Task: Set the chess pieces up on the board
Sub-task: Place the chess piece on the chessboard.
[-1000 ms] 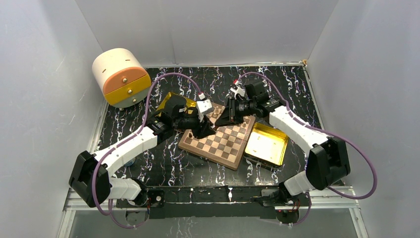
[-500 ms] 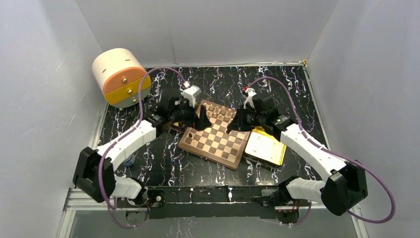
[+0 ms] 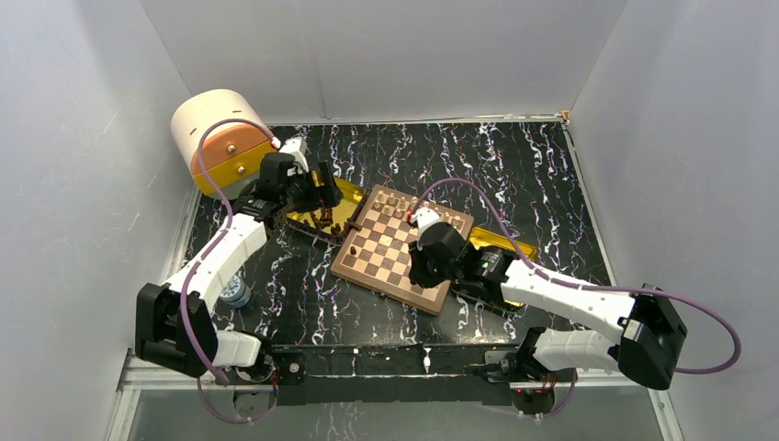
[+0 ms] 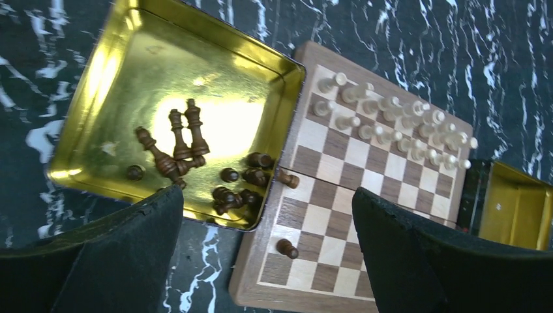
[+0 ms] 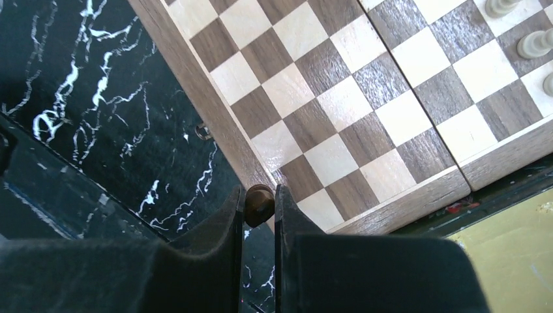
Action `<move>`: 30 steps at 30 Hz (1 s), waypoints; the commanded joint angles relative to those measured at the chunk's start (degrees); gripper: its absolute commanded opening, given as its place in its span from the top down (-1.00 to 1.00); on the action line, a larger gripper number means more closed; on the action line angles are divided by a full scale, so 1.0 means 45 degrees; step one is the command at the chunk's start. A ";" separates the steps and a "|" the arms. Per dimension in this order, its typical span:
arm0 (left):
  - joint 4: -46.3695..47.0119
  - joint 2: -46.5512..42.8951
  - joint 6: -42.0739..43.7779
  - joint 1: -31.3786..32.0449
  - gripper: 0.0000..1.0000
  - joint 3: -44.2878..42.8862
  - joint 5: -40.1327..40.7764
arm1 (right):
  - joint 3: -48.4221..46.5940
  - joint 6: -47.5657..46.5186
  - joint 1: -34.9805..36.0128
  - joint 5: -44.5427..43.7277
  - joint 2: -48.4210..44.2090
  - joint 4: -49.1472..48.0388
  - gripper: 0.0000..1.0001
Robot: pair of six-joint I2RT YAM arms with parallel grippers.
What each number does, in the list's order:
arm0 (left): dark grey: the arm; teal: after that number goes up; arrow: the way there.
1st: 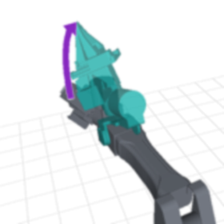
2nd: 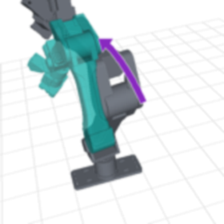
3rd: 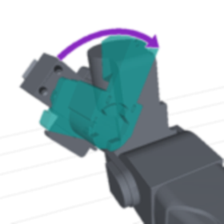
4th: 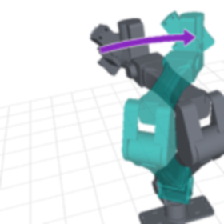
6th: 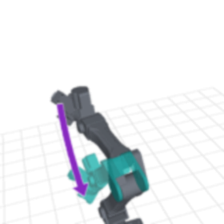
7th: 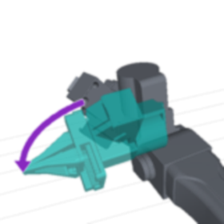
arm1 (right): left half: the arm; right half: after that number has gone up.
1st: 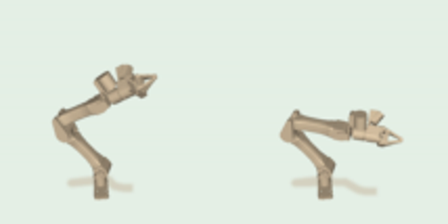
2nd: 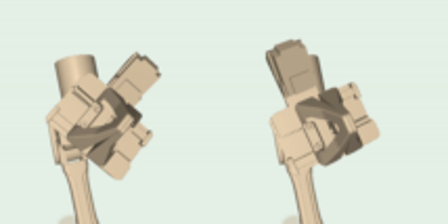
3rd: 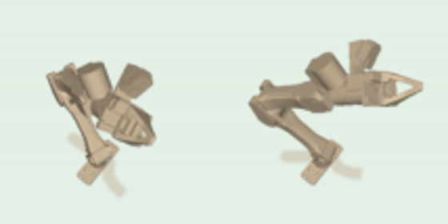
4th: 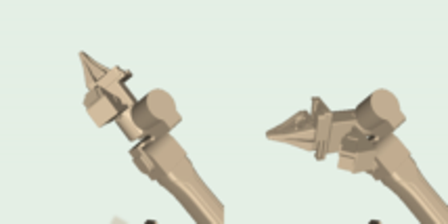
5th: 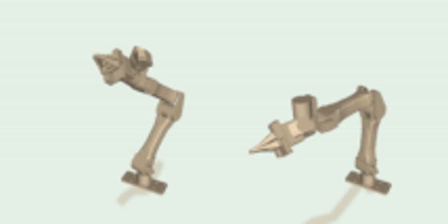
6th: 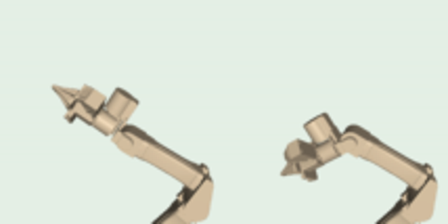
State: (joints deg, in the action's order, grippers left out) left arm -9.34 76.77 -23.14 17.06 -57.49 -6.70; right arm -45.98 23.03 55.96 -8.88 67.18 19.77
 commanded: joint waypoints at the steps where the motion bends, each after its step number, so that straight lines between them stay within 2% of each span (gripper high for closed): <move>1: -0.0260 -0.1168 0.0268 0.0055 -0.97 0.0349 0.2003 | 0.0256 0.0481 0.0789 -0.2416 0.0134 -0.0303 0.75; 14: -0.0172 -0.1319 0.1028 0.0057 -0.93 0.1282 0.2119 | 0.0241 0.1290 0.2173 -0.4740 0.1290 -0.0451 0.76; 30: -0.0103 -0.1309 0.1069 0.0074 -0.92 0.1315 0.1740 | 0.1178 0.2145 0.2777 -0.5835 0.1823 -0.1369 0.65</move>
State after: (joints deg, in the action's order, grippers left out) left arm -10.35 72.55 -19.03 17.10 -51.79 1.06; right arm -41.30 31.09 68.25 -31.81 75.44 17.30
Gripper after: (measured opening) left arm 0.961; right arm 0.214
